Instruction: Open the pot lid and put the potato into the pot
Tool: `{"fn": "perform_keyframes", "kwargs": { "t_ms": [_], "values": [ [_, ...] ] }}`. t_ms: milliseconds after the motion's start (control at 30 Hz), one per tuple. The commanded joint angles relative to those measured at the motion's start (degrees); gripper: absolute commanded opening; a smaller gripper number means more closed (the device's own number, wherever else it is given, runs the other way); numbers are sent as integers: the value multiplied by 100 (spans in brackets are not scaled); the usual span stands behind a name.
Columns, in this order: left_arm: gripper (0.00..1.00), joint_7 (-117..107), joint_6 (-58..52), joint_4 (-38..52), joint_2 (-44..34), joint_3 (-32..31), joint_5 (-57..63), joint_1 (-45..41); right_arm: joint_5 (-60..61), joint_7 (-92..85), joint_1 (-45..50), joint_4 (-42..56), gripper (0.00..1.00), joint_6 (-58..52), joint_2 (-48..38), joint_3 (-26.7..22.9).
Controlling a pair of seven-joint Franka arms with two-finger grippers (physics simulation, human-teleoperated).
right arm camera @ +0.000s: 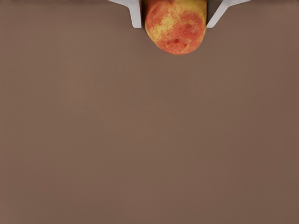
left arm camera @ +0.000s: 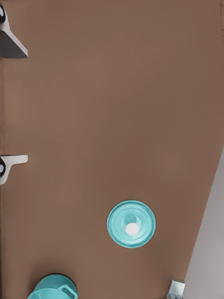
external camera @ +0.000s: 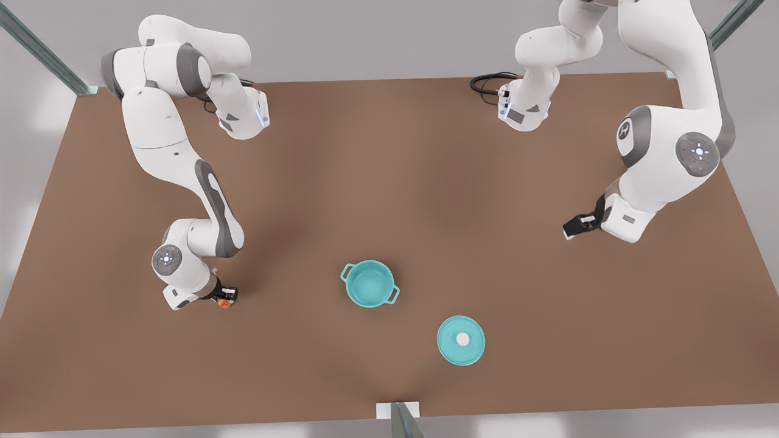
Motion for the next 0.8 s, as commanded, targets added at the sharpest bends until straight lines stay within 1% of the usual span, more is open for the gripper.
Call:
{"fn": "perform_keyframes", "kwargs": {
  "t_ms": [0, 333, 400, 433, 633, 767],
  "values": [
    [100, 1595, -58, 3, -5, -5, -7, -5, 7, -8, -1, 2, 61, 31, 9, 0],
    [100, 1586, -58, -15, 30, -5, 81, -13, 7, -8, -1, 2, 60, 49, 53, 0],
    [100, 1586, -58, -15, 65, -5, 81, -13, 7, 1, -1, 2, 56, 49, 53, 0],
    [100, 1595, -58, -15, 65, -5, 90, -5, 7, 27, -1, 2, 52, 49, 53, 0],
    [100, 1586, -67, -15, 65, -5, 116, -13, 7, 27, -1, -42, 52, 5, 1, -9],
    [100, 1586, -67, -15, 74, -5, 125, -13, 7, 36, -1, -86, 53, -30, -210, 0]
  ]
}}
